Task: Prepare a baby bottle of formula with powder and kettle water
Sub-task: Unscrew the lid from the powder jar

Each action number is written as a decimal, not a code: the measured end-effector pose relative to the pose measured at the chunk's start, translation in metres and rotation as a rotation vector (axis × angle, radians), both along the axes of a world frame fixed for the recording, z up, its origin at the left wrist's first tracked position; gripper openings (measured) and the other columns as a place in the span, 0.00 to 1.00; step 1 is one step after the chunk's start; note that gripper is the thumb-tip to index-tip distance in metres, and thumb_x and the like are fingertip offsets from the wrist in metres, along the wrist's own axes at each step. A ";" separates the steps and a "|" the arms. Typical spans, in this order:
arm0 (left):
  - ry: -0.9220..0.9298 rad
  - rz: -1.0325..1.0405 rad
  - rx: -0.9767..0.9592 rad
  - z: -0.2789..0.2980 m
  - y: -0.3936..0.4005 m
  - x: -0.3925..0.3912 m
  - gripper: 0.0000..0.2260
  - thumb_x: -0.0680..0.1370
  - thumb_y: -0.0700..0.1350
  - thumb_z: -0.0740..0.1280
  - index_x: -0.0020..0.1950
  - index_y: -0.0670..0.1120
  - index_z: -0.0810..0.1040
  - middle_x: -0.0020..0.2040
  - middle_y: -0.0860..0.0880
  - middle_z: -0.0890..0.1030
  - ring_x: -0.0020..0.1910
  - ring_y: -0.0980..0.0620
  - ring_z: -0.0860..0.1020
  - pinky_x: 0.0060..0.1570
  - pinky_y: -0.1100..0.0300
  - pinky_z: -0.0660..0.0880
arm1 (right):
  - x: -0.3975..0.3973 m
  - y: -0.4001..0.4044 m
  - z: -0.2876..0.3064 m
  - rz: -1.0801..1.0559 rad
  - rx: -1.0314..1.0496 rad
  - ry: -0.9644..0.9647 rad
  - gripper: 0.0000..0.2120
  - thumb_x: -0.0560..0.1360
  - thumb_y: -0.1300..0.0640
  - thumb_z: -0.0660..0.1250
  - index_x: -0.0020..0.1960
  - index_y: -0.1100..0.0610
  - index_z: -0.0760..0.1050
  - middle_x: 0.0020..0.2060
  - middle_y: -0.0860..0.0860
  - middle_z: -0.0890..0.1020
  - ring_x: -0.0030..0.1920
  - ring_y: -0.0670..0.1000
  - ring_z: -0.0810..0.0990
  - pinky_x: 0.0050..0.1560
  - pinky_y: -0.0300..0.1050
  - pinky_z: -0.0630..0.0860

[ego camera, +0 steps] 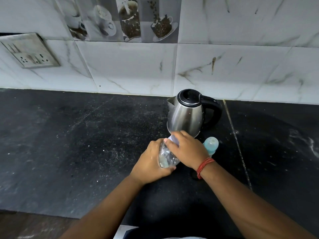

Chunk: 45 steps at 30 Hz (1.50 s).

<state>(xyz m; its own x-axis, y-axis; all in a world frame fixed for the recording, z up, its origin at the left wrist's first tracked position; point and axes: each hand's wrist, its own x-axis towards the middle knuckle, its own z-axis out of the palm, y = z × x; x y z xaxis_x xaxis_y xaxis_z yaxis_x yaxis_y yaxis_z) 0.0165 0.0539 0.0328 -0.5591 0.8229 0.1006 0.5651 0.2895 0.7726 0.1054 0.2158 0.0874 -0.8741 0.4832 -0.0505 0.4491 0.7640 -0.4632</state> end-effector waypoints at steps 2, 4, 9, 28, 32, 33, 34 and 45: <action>-0.042 -0.023 -0.029 0.006 0.002 -0.002 0.46 0.63 0.62 0.78 0.75 0.57 0.59 0.65 0.60 0.71 0.63 0.61 0.74 0.60 0.60 0.76 | 0.004 0.004 0.002 -0.003 -0.020 0.045 0.26 0.74 0.30 0.51 0.58 0.46 0.74 0.57 0.46 0.79 0.54 0.56 0.80 0.46 0.46 0.69; -0.060 -0.027 -0.055 0.012 0.004 -0.003 0.46 0.63 0.62 0.78 0.76 0.56 0.61 0.65 0.59 0.75 0.61 0.59 0.76 0.60 0.55 0.78 | 0.007 0.005 0.003 0.012 -0.027 0.091 0.23 0.75 0.33 0.54 0.57 0.47 0.75 0.54 0.46 0.80 0.53 0.55 0.80 0.45 0.46 0.70; -0.320 -0.088 -0.039 0.021 0.000 -0.001 0.38 0.64 0.56 0.80 0.70 0.58 0.68 0.57 0.55 0.82 0.54 0.56 0.82 0.53 0.55 0.80 | 0.015 0.009 0.013 0.162 -0.064 0.164 0.26 0.74 0.35 0.56 0.64 0.48 0.76 0.58 0.44 0.80 0.57 0.52 0.80 0.55 0.52 0.77; -0.465 -0.019 0.074 0.027 -0.013 0.002 0.42 0.65 0.50 0.82 0.74 0.57 0.64 0.64 0.55 0.79 0.63 0.56 0.80 0.60 0.58 0.79 | 0.005 0.021 0.058 0.304 -0.128 -0.151 0.30 0.75 0.35 0.63 0.73 0.47 0.70 0.68 0.46 0.74 0.65 0.48 0.75 0.66 0.47 0.72; -0.460 -0.004 0.095 0.027 -0.014 0.002 0.40 0.66 0.48 0.82 0.71 0.62 0.64 0.63 0.60 0.79 0.63 0.57 0.80 0.58 0.62 0.78 | 0.013 0.025 0.061 0.393 -0.382 -0.029 0.33 0.75 0.54 0.69 0.78 0.44 0.64 0.72 0.40 0.68 0.72 0.40 0.67 0.69 0.33 0.63; -0.452 -0.003 0.103 0.028 -0.013 0.003 0.40 0.66 0.48 0.82 0.71 0.63 0.64 0.62 0.61 0.79 0.63 0.57 0.80 0.57 0.63 0.77 | 0.014 0.024 0.061 0.366 -0.406 0.024 0.33 0.75 0.52 0.69 0.78 0.44 0.64 0.73 0.40 0.68 0.72 0.39 0.67 0.69 0.33 0.63; -0.441 -0.003 0.107 0.029 -0.012 0.003 0.39 0.66 0.48 0.82 0.70 0.64 0.65 0.62 0.63 0.79 0.63 0.58 0.80 0.57 0.65 0.77 | 0.014 0.023 0.060 0.321 -0.390 0.065 0.32 0.76 0.47 0.70 0.78 0.43 0.64 0.73 0.40 0.68 0.71 0.40 0.68 0.70 0.36 0.65; -0.339 -0.028 0.102 0.032 -0.006 0.002 0.41 0.66 0.51 0.84 0.72 0.64 0.64 0.65 0.61 0.77 0.65 0.56 0.78 0.61 0.60 0.78 | 0.015 0.022 0.057 0.350 -0.541 0.070 0.37 0.73 0.63 0.71 0.78 0.49 0.62 0.74 0.46 0.70 0.74 0.39 0.66 0.74 0.38 0.63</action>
